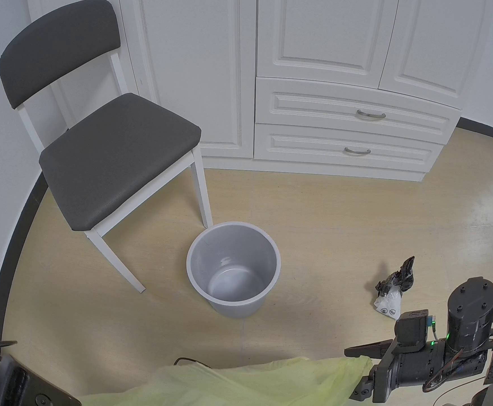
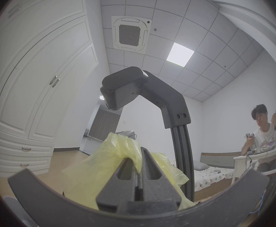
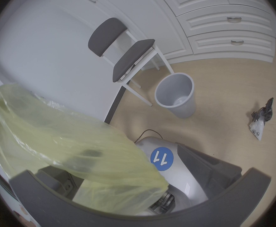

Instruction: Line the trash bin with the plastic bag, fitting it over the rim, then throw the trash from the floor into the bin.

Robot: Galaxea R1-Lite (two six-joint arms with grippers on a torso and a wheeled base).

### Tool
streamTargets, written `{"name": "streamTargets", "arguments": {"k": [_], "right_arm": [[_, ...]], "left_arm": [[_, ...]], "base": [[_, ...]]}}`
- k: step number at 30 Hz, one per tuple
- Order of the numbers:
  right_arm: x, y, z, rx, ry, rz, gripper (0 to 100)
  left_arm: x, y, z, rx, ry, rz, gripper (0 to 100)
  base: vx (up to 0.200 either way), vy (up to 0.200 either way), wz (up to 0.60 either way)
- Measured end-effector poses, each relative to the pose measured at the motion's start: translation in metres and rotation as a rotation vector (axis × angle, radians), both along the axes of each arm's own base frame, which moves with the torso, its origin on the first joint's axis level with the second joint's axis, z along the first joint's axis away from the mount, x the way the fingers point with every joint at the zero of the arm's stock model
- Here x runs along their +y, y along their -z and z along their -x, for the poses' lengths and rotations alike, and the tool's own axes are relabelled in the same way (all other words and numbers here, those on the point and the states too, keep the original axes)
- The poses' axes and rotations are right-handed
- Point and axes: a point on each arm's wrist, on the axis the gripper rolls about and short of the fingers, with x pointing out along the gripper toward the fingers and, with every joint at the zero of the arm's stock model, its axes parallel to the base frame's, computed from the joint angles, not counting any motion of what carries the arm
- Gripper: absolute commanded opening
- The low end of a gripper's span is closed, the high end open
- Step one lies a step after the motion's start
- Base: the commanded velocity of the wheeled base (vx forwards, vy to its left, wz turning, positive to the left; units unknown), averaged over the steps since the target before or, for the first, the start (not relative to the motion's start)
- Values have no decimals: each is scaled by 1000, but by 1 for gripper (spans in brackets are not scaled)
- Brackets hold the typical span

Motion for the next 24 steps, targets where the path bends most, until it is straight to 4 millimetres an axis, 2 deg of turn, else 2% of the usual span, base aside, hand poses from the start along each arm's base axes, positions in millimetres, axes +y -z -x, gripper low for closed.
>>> {"name": "streamTargets", "arguments": {"k": [3, 4, 18, 24], "right_arm": [[-2, 1, 2, -2, -7, 5, 100], [-3, 1, 2, -2, -7, 5, 0], [-4, 0, 1, -8, 8, 4, 0], [-13, -8, -13, -39, 102, -22, 0]], "left_arm": [[0, 0, 0, 0, -4, 4, 0], [0, -1, 0, -1, -3, 6, 0], [1, 1, 0, 10, -7, -6, 0], [-4, 6, -10, 50, -69, -42, 0]], "base": [[0, 0, 0], [0, 0, 0], [0, 0, 0], [0, 0, 0]]}}
